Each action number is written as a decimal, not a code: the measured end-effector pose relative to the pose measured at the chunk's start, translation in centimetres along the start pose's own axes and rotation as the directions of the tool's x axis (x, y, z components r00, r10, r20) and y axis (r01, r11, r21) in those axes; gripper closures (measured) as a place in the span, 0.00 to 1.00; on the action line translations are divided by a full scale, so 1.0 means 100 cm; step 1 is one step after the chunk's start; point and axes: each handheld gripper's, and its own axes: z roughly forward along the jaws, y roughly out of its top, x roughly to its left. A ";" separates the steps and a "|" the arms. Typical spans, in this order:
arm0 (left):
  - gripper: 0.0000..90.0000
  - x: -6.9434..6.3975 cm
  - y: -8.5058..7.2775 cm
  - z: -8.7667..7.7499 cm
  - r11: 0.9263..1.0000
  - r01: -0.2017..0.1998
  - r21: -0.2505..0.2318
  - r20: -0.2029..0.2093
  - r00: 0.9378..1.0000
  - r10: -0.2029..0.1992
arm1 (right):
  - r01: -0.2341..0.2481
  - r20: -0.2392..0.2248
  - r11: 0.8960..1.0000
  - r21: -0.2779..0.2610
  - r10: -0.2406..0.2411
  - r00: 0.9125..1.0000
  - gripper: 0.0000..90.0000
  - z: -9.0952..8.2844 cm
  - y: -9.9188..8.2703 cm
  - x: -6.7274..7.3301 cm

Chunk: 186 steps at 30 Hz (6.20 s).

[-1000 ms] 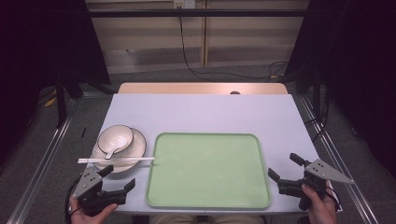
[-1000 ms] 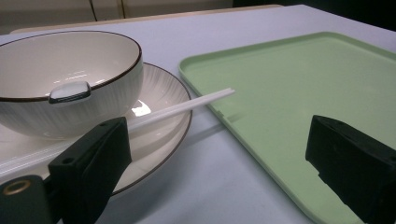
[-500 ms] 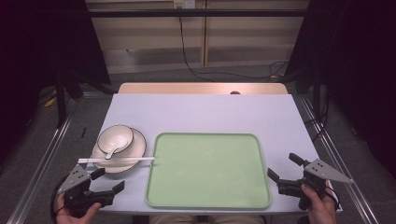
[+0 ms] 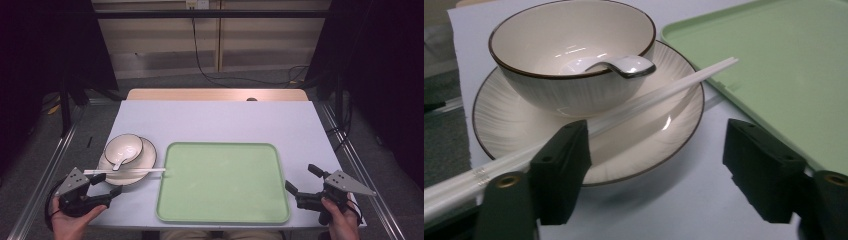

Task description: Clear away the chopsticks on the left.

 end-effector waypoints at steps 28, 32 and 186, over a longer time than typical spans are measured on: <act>0.67 0.044 0.014 0.021 0.985 -0.120 0.121 0.021 0.993 0.118 | -0.009 -0.019 1.000 0.010 0.010 1.000 0.01 0.001 0.000 0.000; 0.66 0.043 0.015 0.025 0.983 -0.132 0.128 0.031 0.991 0.129 | -0.013 -0.018 1.000 0.012 0.013 1.000 0.01 0.001 0.000 0.000; 0.95 -0.080 0.053 0.066 0.988 -0.057 0.144 0.160 0.987 0.034 | -0.014 -0.020 1.000 -0.004 0.014 1.000 0.01 0.001 0.000 -0.001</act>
